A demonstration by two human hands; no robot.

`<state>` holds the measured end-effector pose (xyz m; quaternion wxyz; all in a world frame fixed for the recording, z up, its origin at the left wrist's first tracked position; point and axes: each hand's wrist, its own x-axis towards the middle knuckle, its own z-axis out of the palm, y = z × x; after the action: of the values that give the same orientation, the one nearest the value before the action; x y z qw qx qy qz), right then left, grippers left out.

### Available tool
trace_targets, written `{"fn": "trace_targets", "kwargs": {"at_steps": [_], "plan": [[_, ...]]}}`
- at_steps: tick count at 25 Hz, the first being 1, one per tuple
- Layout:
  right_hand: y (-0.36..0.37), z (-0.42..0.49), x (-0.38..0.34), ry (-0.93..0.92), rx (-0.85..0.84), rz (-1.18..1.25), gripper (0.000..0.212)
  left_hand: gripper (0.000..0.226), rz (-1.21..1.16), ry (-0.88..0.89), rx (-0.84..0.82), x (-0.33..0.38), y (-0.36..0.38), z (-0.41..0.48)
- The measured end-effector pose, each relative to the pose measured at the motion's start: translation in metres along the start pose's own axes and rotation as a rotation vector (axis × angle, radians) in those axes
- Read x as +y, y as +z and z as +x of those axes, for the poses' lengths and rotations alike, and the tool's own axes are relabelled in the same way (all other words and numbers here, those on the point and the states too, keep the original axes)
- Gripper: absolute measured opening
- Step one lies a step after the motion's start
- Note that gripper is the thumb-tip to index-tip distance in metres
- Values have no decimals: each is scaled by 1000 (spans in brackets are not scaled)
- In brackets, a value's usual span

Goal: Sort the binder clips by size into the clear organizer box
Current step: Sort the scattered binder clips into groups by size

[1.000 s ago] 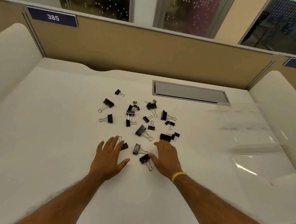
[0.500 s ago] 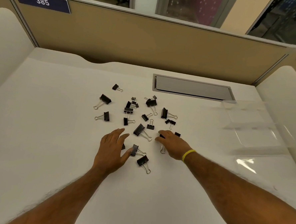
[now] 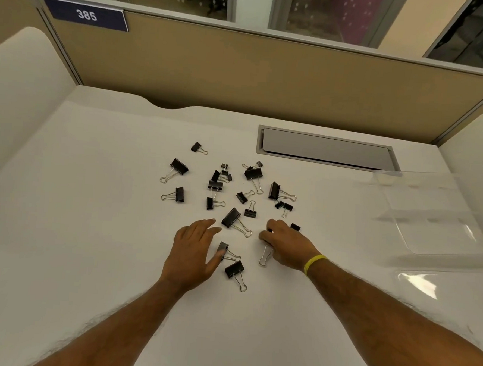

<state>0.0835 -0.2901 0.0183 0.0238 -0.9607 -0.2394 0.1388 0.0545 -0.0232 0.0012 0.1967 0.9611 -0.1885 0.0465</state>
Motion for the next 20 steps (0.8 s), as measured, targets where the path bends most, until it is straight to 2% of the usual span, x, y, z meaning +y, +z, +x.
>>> {"fn": "trace_targets", "kwargs": {"at_steps": [2,5,8,10,12,13,17,20], "plan": [[2,-1,-5,103,72,175,42,53,0,9,-12,6,-5,2],[-5,1,-27,260,255,619,42,61,-54,9,-59,20,-12,7],[-15,4,-58,321,340,1002,41,70,-440,-143,-198,44,-16,15],[-15,5,-77,366,392,1174,34,52,-807,-281,-211,62,-18,22],[-12,5,-90,403,428,1254,30,29,-1030,-409,-128,74,-21,25],[-11,4,-92,401,430,1269,29,26,-1076,-467,-88,76,-22,26],[-15,5,-89,342,367,1235,26,23,-1101,-623,-24,59,-32,25],[-16,18,-84,491,393,1056,18,21,-1107,-722,-41,31,-35,27]]}}
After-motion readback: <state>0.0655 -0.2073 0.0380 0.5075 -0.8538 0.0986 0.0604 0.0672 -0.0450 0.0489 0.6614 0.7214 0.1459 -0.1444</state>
